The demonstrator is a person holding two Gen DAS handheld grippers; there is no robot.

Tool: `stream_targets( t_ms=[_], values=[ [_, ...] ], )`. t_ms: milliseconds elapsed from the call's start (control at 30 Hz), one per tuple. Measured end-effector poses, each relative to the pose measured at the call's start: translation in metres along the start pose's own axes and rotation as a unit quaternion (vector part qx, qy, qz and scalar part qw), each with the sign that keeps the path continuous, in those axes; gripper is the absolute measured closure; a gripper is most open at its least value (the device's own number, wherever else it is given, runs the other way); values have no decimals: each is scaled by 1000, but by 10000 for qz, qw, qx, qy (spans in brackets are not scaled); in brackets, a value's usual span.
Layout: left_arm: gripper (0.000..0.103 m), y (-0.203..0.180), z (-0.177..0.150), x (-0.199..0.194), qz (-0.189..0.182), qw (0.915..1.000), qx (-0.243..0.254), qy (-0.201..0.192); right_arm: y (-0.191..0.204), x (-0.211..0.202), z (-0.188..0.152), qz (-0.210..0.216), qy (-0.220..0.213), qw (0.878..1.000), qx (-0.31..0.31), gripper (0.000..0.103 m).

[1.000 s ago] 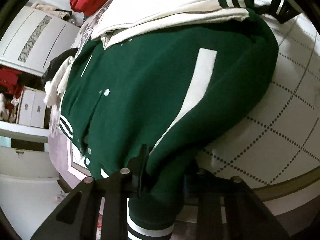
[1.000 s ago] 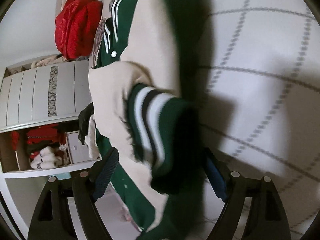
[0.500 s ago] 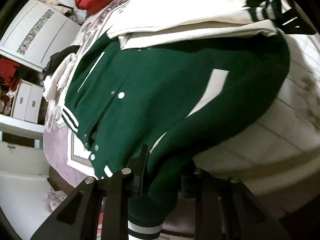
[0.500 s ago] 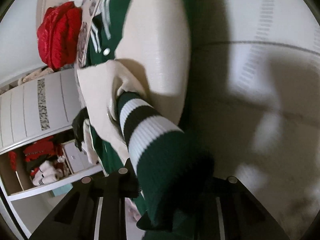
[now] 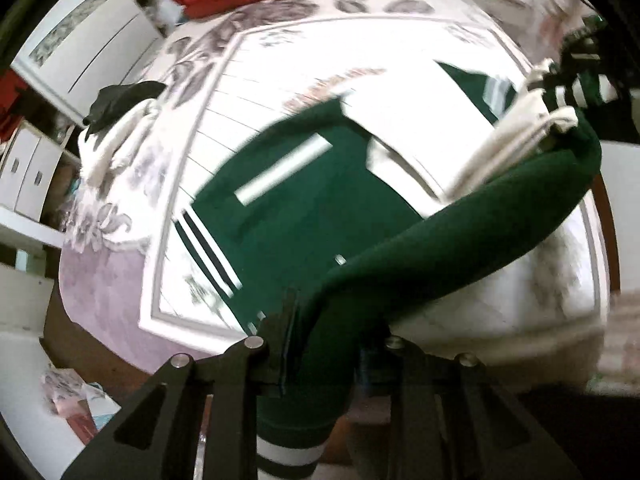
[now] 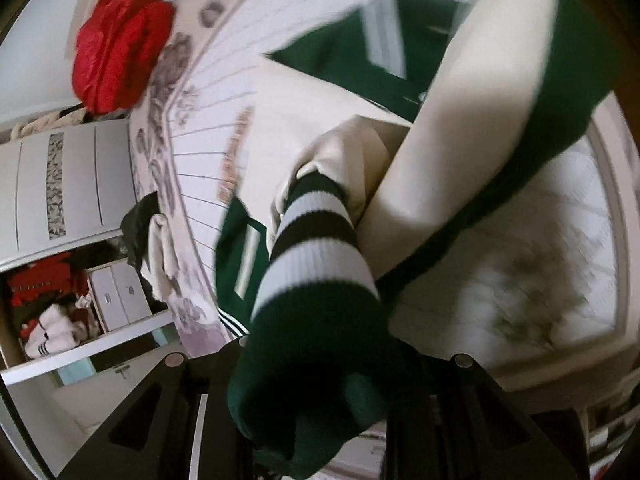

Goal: Fold large clothes

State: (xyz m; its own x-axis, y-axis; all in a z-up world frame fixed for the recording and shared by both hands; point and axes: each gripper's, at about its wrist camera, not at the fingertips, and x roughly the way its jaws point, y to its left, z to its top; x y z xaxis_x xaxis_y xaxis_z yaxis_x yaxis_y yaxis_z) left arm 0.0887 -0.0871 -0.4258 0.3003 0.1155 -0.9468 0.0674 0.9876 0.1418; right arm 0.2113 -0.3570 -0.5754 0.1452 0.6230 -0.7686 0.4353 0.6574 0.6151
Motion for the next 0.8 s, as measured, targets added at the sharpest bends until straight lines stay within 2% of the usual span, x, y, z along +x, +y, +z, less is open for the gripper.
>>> stream_targets(
  t_ms=[100,200,333,400,467,500,533,567,633,700,733,767,800],
  values=[
    [79,47,40,34,-39,9991,-384,-193,46,43,35,-74,-77,9999,-49,78],
    [77,84,69,79,-134,9976,-620,-283,77,87,66,-208,-170,9995,156,77],
    [77,125,97,149,-508,9946,-905,-88,94,138,94,-480,-264,9977,392,77],
    [77,139,102,175,-698,9923,-1026,34,104,164,107,-711,-232,9964,407,74],
    [77,152,104,193,-911,9897,-1088,182,113,185,115,-797,-155,9960,361,62],
    [77,159,104,198,-1047,9876,-1152,212,117,192,119,-753,-164,9964,348,58],
    [77,167,104,200,-1203,9847,-1243,223,119,195,122,-679,-149,9971,317,48],
    [77,174,103,201,-1352,9814,-1343,237,122,199,125,-483,-126,9984,262,38],
    [77,189,98,197,-1716,9712,-1631,254,123,195,125,51,-88,9999,111,26],
    [69,202,93,187,-2016,9589,-1986,179,127,184,119,732,6,9972,-118,26],
    [61,209,89,181,-2082,9540,-2154,114,129,175,115,1048,35,9942,-217,26],
    [49,216,85,173,-2109,9496,-2317,19,128,162,109,1146,-26,9930,-302,26],
    [44,220,82,169,-2096,9480,-2395,-25,127,151,103,1045,-131,9938,-370,25]
  ],
)
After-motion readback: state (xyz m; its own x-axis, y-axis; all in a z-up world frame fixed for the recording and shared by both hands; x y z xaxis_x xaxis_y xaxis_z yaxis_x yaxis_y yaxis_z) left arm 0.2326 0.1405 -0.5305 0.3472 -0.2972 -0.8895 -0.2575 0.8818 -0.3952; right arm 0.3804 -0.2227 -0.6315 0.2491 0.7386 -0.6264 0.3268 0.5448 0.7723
